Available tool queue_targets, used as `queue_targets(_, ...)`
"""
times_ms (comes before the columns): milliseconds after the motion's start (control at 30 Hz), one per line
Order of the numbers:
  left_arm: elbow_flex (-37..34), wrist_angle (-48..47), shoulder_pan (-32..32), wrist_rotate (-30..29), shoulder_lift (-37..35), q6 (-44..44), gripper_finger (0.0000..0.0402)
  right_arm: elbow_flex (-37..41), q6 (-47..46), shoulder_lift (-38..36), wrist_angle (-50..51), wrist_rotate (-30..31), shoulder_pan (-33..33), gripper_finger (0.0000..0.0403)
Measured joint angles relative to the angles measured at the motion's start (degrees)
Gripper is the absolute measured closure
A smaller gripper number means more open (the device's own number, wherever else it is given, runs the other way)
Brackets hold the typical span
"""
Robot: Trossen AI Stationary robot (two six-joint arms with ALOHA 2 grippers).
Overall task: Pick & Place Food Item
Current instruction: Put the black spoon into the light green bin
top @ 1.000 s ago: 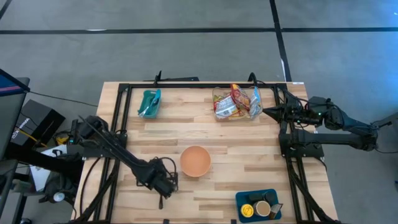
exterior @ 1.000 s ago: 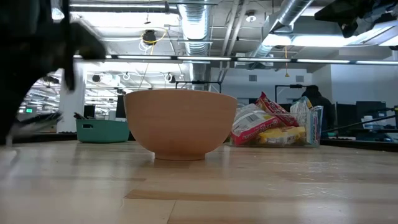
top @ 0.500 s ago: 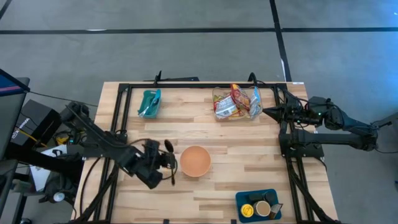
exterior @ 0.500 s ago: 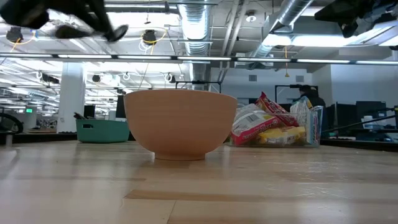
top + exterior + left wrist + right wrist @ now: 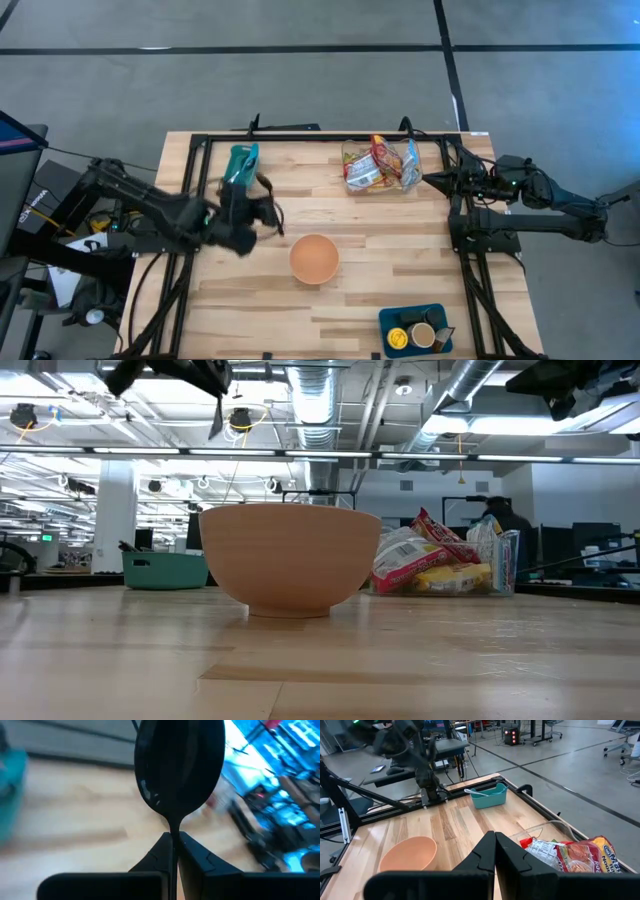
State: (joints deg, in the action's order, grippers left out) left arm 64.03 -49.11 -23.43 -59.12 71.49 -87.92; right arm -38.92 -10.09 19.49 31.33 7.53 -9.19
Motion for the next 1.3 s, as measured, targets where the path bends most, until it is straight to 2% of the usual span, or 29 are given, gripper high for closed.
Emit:
queue_targets(233,0.0,0.0,15.0,0.5,-6.1,16.1,0.0393,0.0,0.0,0.0,0.0,0.0,0.0,0.0403)
queue_targets(367,0.0,0.0,24.3,3.5,-9.1,26.4,0.0395,0.0,0.0,0.0,0.0,0.0,0.0,0.0403)
queue_targets(467,0.0,0.0,31.2,7.9,-10.4,34.5,0.0395,0.0,0.0,0.0,0.0,0.0,0.0,0.0403)
queue_targets(600,0.0,0.0,40.7,17.4,-11.1,41.8,0.0395,0.0,-2.2,0.0,0.0,0.7,0.0,0.0403)
queue_targets(767,0.0,-0.1,51.1,27.3,-10.7,48.0,0.0394,0.0,-3.5,0.0,0.1,3.1,0.0,0.0403)
queue_targets(933,0.1,-3.6,58.9,36.6,-9.2,52.0,0.0396,0.0,-3.5,0.0,0.3,4.7,0.0,0.0403)
queue_targets(1100,0.1,-10.8,63.6,44.5,-5.8,52.1,0.0394,0.0,-3.0,0.0,1.4,4.8,0.0,0.0403)
queue_targets(1300,0.1,-16.3,65.8,52.4,1.2,52.1,0.0394,0.0,-2.9,0.0,1.7,4.8,0.0,0.0403)
